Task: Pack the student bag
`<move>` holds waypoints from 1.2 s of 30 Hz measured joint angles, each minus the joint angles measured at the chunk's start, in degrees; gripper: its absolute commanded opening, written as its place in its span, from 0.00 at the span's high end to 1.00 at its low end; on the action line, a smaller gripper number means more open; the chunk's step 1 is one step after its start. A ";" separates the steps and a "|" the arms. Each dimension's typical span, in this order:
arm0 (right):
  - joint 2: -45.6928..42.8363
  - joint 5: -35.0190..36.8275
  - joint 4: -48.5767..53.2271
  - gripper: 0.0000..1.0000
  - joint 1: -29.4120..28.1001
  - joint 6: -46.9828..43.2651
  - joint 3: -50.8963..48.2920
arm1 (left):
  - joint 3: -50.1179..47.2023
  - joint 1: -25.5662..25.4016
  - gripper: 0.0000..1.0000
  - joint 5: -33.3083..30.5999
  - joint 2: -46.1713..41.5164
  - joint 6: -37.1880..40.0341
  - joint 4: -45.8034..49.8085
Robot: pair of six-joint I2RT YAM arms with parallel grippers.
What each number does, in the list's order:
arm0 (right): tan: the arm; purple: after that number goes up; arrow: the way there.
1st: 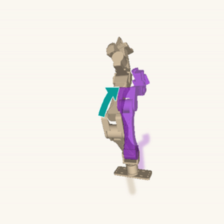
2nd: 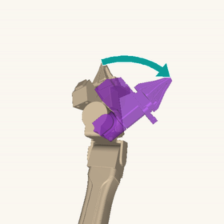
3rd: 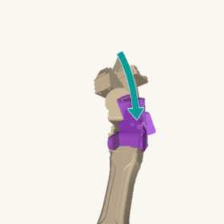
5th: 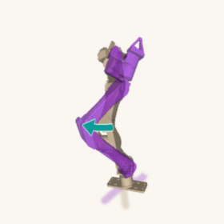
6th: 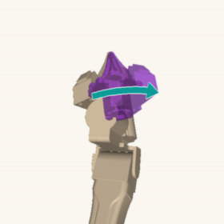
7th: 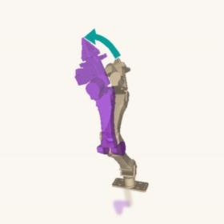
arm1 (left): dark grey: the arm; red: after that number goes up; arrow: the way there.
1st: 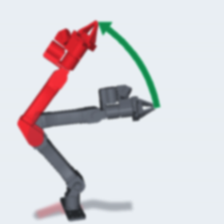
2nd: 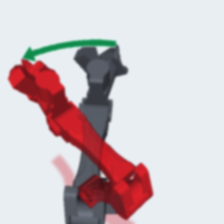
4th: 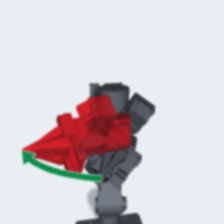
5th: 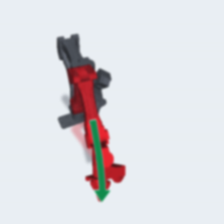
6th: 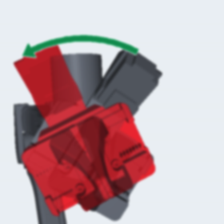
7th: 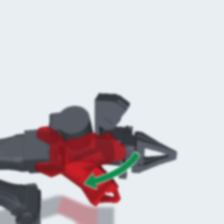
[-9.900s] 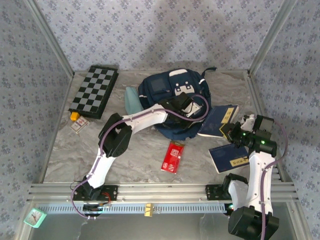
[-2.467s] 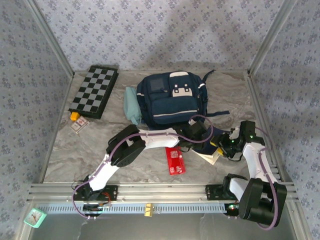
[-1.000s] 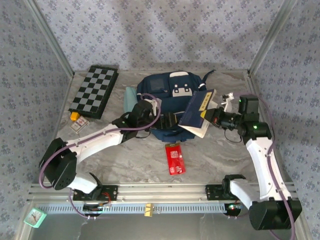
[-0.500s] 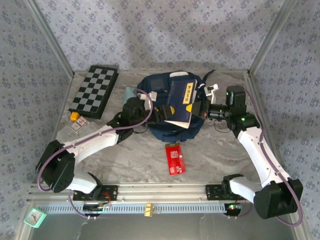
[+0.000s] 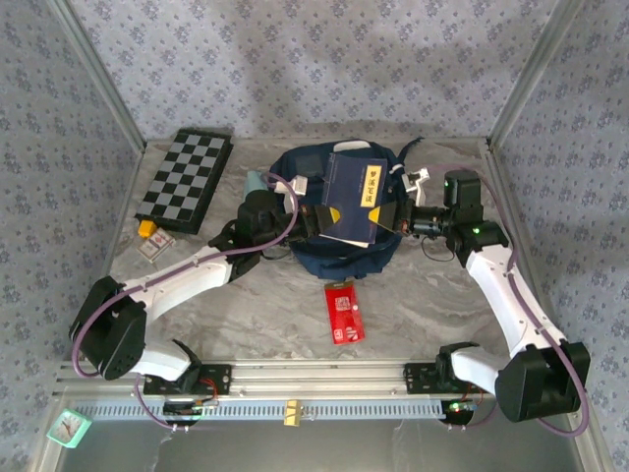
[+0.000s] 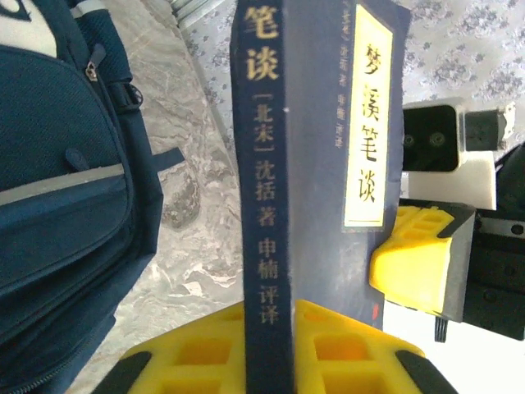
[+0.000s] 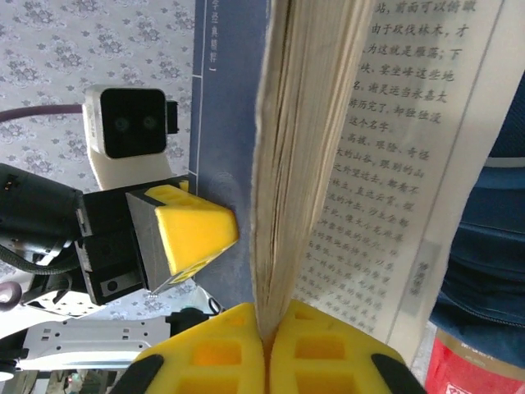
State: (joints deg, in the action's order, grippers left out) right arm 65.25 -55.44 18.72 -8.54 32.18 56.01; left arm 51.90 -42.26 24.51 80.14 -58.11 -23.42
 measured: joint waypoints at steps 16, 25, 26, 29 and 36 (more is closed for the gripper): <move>-1.31 0.68 -4.94 0.10 0.22 8.57 -9.99 | 0.59 -2.89 1.00 0.17 1.05 -1.99 -4.04; -6.29 -0.72 -13.44 0.34 -0.66 15.52 -10.36 | 1.97 -3.08 1.00 -1.57 1.77 -1.05 -2.16; -6.88 -0.70 -13.64 0.37 -0.46 15.80 -10.36 | 2.01 -3.08 1.00 -1.73 1.75 -0.87 -2.03; -7.50 -0.68 -14.03 0.49 -0.57 16.52 -10.36 | 2.03 -3.10 1.00 -1.99 1.77 -0.83 -1.66; -6.97 0.42 -12.61 0.86 -0.76 15.87 -10.43 | 2.05 -3.13 1.00 -2.38 1.77 0.44 -0.81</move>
State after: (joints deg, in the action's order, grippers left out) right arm 58.28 -55.02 6.11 -9.30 48.05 45.58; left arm 53.95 -45.39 22.13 81.91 -57.67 -24.23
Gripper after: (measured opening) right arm 0.232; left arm 0.130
